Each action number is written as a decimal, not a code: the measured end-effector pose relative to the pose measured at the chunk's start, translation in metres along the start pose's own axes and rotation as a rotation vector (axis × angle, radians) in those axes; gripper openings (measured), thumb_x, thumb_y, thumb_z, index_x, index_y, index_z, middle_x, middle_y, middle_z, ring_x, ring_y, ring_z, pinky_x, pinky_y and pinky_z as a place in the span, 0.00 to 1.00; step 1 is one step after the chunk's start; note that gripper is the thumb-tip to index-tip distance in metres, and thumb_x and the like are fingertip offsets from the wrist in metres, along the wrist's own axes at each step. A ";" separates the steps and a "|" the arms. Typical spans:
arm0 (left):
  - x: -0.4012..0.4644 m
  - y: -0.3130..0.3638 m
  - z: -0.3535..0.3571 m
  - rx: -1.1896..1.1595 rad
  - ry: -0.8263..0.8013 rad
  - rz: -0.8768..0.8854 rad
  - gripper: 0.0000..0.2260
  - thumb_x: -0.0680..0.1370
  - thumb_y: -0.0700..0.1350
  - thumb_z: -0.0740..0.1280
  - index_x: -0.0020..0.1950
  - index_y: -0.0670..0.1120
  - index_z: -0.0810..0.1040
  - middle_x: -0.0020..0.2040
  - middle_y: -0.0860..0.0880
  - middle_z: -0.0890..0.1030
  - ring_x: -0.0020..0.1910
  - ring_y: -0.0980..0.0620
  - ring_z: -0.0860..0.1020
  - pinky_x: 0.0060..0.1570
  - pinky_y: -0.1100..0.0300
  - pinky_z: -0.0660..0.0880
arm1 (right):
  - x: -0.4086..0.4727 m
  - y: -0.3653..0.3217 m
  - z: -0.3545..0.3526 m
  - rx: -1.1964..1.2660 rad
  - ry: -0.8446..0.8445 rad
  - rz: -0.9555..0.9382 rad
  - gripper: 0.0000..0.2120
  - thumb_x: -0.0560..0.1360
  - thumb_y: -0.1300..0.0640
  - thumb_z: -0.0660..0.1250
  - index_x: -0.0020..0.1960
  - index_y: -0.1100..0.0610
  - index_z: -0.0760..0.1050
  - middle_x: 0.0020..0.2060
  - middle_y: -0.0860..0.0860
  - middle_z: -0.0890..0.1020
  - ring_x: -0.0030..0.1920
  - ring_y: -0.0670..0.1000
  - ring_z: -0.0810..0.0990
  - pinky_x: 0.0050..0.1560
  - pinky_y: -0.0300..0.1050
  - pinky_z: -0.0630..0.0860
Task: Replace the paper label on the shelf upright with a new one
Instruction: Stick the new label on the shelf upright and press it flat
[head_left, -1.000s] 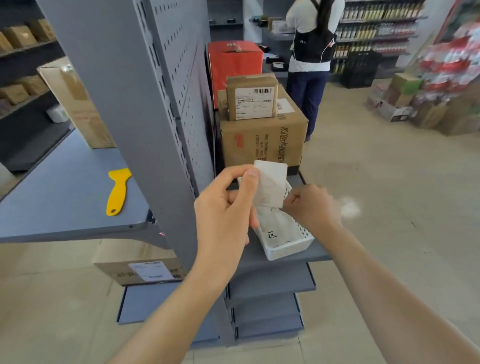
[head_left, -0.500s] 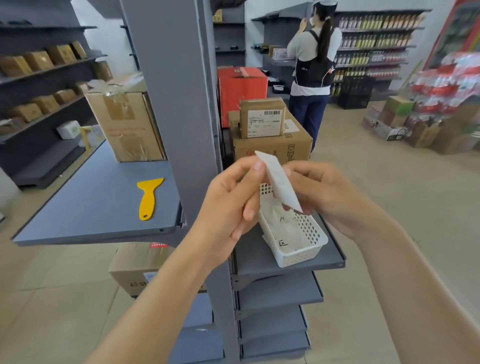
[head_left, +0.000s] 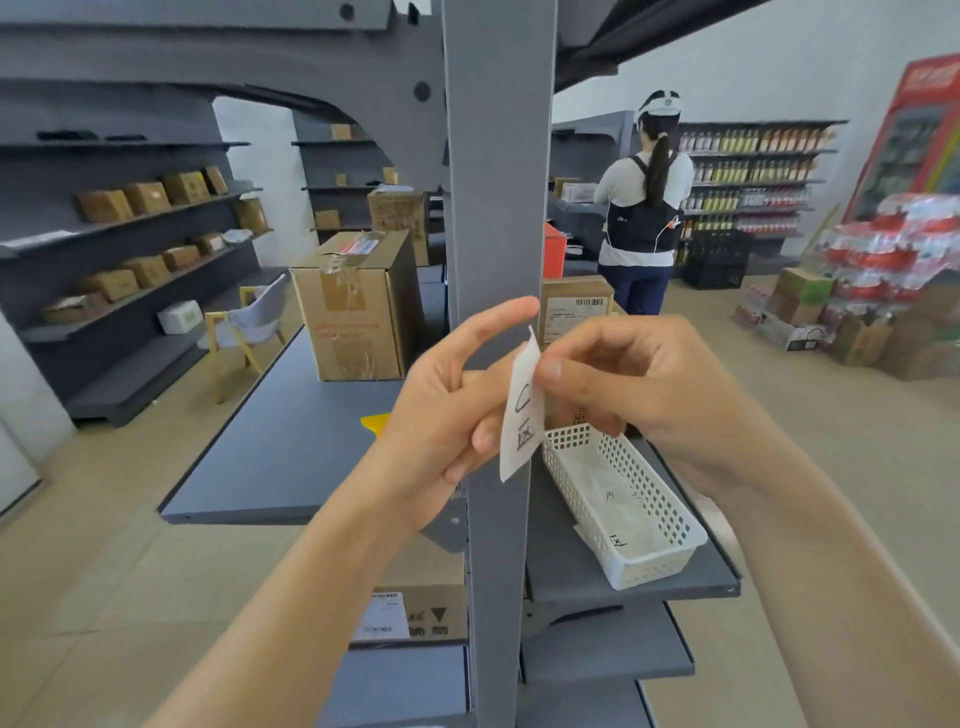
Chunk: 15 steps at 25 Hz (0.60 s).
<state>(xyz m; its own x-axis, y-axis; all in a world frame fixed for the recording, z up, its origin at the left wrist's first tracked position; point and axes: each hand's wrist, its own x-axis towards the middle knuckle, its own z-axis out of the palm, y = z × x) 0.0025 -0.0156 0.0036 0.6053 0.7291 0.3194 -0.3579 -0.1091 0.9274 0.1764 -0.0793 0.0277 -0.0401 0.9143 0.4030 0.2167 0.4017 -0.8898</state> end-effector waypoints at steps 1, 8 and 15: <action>0.000 0.004 -0.004 0.033 0.032 0.018 0.17 0.74 0.47 0.69 0.63 0.57 0.80 0.19 0.51 0.71 0.16 0.58 0.63 0.14 0.68 0.58 | 0.002 -0.004 0.004 -0.003 0.026 0.003 0.06 0.68 0.48 0.75 0.39 0.50 0.85 0.31 0.51 0.84 0.28 0.45 0.75 0.29 0.40 0.65; -0.003 0.027 -0.024 0.328 0.274 0.099 0.12 0.83 0.51 0.62 0.47 0.58 0.85 0.21 0.49 0.73 0.16 0.55 0.63 0.17 0.67 0.58 | 0.009 -0.007 0.023 0.028 0.278 -0.031 0.05 0.74 0.58 0.75 0.39 0.55 0.84 0.39 0.57 0.90 0.26 0.40 0.77 0.26 0.28 0.69; 0.001 0.016 -0.033 0.743 0.410 0.266 0.03 0.77 0.53 0.73 0.46 0.56 0.86 0.25 0.42 0.79 0.18 0.58 0.70 0.25 0.74 0.67 | 0.017 0.029 0.029 -0.112 0.459 -0.028 0.03 0.74 0.54 0.78 0.46 0.54 0.88 0.40 0.49 0.90 0.38 0.46 0.85 0.41 0.38 0.80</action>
<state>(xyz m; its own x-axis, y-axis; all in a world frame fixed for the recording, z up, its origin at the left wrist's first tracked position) -0.0264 0.0059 0.0122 0.2145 0.7863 0.5795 0.1898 -0.6155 0.7649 0.1533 -0.0505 0.0030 0.3822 0.7759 0.5019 0.3265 0.3947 -0.8589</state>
